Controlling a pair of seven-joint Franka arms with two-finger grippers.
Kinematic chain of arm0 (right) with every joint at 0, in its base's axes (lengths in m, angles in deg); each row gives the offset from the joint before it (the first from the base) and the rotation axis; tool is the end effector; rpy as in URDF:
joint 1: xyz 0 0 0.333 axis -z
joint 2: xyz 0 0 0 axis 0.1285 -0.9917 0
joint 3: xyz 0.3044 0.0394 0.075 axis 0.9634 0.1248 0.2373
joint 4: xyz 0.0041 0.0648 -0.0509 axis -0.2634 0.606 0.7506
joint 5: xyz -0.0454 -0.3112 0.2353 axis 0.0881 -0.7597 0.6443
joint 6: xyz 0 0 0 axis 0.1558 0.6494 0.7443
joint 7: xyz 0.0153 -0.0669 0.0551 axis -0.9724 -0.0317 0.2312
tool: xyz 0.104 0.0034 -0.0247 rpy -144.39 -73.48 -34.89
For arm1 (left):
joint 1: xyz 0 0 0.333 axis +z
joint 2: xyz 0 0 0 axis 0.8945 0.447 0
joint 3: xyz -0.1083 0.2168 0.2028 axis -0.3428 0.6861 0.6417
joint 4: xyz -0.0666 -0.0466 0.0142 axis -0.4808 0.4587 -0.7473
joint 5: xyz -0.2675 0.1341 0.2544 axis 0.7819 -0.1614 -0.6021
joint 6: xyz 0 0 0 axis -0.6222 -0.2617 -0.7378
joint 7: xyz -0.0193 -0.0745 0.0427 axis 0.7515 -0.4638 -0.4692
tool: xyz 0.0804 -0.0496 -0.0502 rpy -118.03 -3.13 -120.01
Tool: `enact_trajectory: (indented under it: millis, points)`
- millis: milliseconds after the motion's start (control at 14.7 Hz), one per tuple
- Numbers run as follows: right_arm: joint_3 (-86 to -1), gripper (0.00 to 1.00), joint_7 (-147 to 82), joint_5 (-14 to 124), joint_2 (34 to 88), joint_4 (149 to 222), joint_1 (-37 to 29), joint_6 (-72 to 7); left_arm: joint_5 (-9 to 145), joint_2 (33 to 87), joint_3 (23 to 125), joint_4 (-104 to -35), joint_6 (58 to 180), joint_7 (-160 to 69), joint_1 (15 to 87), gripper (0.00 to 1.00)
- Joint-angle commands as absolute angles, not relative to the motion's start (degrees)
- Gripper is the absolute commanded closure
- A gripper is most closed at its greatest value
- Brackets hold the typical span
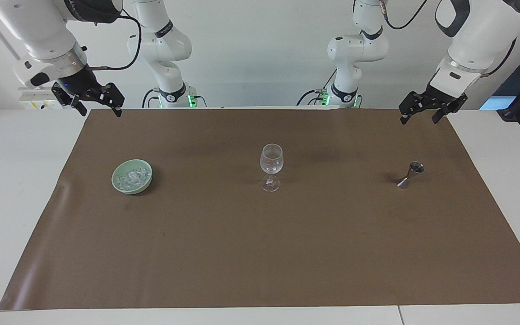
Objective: Pour wine and add ice with both arms
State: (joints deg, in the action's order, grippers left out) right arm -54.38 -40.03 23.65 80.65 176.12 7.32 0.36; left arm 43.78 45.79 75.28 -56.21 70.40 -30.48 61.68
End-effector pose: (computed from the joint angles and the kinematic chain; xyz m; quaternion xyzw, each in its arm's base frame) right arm 0.5186 -0.0366 0.6223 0.9984 -0.0317 -0.0467 0.0018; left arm 0.5274 -0.0340 0.6126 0.9995 -0.0242 -0.0221 0.0043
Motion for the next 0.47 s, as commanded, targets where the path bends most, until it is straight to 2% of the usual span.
enact_trajectory:
  millis: [0,407]
  points:
    - [-54.3,0.0,-41.0,23.2,81.5,177.0,7.5,-0.9,44.1,44.4,75.1,-57.4,69.9,-30.4,62.0,0.0]
    - [-54.3,0.0,-40.9,23.2,81.5,177.0,7.5,-1.0,44.1,43.8,75.2,-58.3,68.0,-30.3,61.9,0.0]
